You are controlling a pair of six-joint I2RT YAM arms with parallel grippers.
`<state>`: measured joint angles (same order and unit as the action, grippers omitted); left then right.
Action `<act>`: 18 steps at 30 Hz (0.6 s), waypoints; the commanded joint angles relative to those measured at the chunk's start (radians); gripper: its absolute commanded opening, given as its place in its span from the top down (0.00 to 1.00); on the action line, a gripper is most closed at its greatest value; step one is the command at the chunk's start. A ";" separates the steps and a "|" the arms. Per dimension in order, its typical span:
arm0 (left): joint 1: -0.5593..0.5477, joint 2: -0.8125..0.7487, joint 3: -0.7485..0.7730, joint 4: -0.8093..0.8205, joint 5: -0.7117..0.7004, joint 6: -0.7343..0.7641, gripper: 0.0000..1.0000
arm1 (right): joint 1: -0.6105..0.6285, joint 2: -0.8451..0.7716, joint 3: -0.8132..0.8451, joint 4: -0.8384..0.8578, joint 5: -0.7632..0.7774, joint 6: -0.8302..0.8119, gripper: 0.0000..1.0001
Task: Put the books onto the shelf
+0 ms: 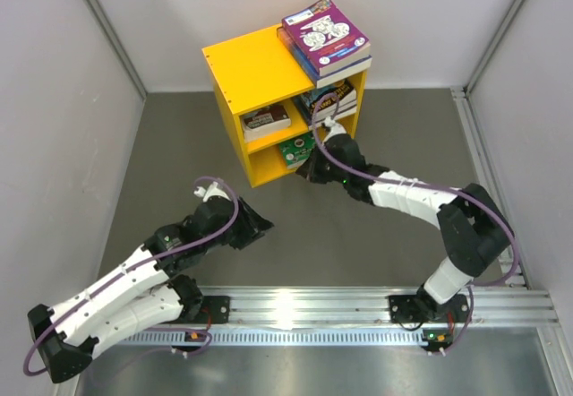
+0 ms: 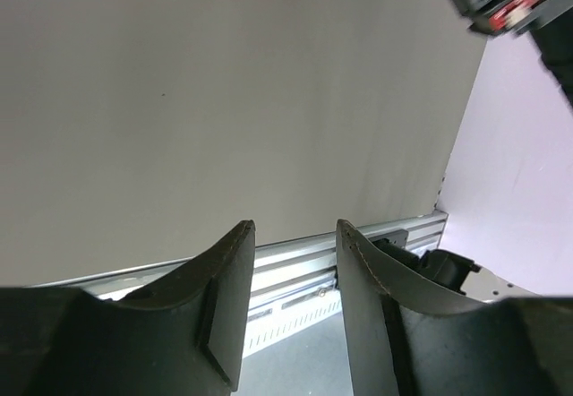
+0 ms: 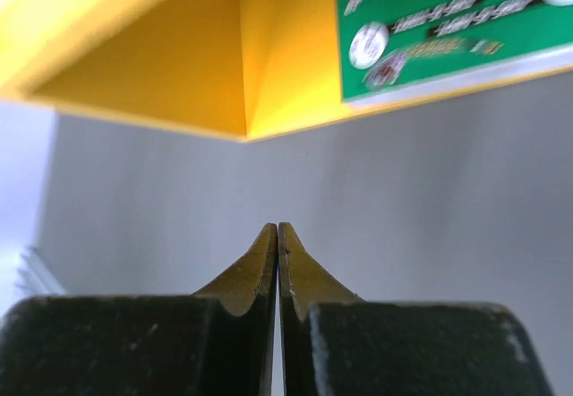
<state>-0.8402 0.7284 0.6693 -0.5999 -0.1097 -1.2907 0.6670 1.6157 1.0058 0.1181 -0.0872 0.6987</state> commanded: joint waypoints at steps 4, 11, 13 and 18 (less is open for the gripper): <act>0.003 -0.020 0.035 -0.096 -0.024 -0.039 0.55 | 0.140 0.071 -0.048 0.201 0.248 -0.071 1.00; 0.001 -0.038 0.084 -0.194 -0.024 -0.015 0.59 | 0.201 0.272 -0.004 0.454 0.496 0.030 1.00; 0.003 -0.041 0.108 -0.222 -0.048 -0.013 0.60 | 0.227 0.317 0.036 0.468 0.561 0.061 1.00; 0.001 -0.043 0.168 -0.294 -0.073 0.002 0.62 | 0.270 0.449 0.129 0.584 0.748 0.030 1.00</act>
<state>-0.8402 0.6933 0.7776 -0.8165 -0.1417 -1.2846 0.9035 2.0277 1.0508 0.5255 0.4873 0.7330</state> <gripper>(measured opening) 0.389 0.003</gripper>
